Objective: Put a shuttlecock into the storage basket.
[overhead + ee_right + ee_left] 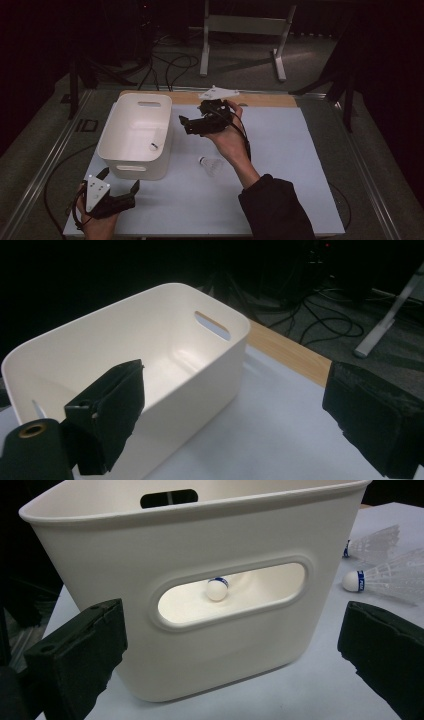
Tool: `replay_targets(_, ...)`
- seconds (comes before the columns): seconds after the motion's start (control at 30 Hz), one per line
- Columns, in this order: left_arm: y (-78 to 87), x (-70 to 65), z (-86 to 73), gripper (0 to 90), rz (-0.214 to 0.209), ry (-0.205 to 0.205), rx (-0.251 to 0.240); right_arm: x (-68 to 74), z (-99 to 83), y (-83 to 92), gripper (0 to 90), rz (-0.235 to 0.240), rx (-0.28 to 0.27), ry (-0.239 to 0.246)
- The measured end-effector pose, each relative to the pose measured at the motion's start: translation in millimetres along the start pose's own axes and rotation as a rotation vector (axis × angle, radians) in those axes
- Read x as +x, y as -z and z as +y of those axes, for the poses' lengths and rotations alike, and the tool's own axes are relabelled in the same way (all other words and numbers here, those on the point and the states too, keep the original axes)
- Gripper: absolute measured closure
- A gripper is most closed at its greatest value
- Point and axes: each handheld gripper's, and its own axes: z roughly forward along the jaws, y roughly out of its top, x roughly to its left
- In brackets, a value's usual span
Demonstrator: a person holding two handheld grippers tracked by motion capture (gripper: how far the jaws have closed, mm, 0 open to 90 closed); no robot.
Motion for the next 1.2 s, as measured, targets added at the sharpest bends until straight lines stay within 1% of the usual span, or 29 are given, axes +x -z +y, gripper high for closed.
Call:
replay_targets(0.07, 0.1, -0.2, 0.1, 0.0, 0.001, -0.002, -0.001, -4.0, -0.3, 3.1, 9.9, -0.005, -0.002, -0.007)
replay_targets(0.3, 1.7, 0.2, -0.7, 0.0, 0.005, 0.002, 0.001, -15.3, -4.9, 8.9, 9.9, -0.039, 0.005, -0.005)
replay_targets(0.7, 1.4, 0.0, -0.7, 0.0, 0.004, 0.005, 0.001, -28.4, -17.1, 12.3, 9.9, -0.061, 0.01, -0.029)
replay_targets(1.2, 1.2, -0.2, -0.3, 0.0, 0.004, 0.003, 0.001, -37.3, -26.6, 14.8, 9.9, -0.081, 0.022, -0.037)
